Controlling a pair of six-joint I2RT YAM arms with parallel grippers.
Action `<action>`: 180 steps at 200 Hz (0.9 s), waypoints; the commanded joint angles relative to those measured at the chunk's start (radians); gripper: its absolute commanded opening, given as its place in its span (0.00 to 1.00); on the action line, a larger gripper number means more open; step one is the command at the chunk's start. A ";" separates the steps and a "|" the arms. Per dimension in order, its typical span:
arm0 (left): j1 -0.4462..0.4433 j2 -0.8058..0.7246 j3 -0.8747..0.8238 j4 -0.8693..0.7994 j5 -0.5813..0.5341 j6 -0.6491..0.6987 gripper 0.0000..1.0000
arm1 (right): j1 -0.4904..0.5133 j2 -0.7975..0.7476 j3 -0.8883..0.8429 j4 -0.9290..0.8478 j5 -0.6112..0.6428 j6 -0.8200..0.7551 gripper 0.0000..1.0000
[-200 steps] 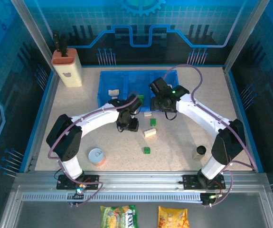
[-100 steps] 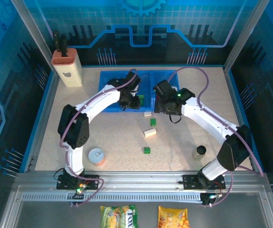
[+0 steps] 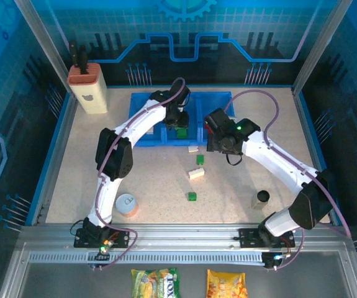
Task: Sort the legos into containers by color
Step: Place the lego in the container.
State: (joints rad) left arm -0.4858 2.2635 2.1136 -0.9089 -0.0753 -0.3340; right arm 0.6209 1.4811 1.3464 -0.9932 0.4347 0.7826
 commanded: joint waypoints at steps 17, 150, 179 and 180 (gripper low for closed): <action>0.032 0.108 0.133 0.014 -0.039 -0.009 0.39 | 0.016 -0.048 -0.034 -0.048 0.035 0.040 0.79; 0.045 0.277 0.239 0.116 -0.080 -0.021 0.43 | 0.101 -0.033 -0.018 -0.119 0.064 0.096 0.79; 0.044 0.269 0.239 0.116 -0.067 -0.022 0.44 | 0.120 -0.027 -0.023 -0.128 0.070 0.112 0.79; 0.045 0.269 0.239 0.116 -0.066 -0.021 0.44 | 0.121 -0.027 -0.023 -0.128 0.071 0.112 0.79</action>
State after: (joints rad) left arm -0.4461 2.5015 2.3299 -0.8062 -0.1459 -0.3408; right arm 0.7208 1.4498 1.3170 -1.0794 0.4728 0.8539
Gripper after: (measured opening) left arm 0.442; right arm 0.792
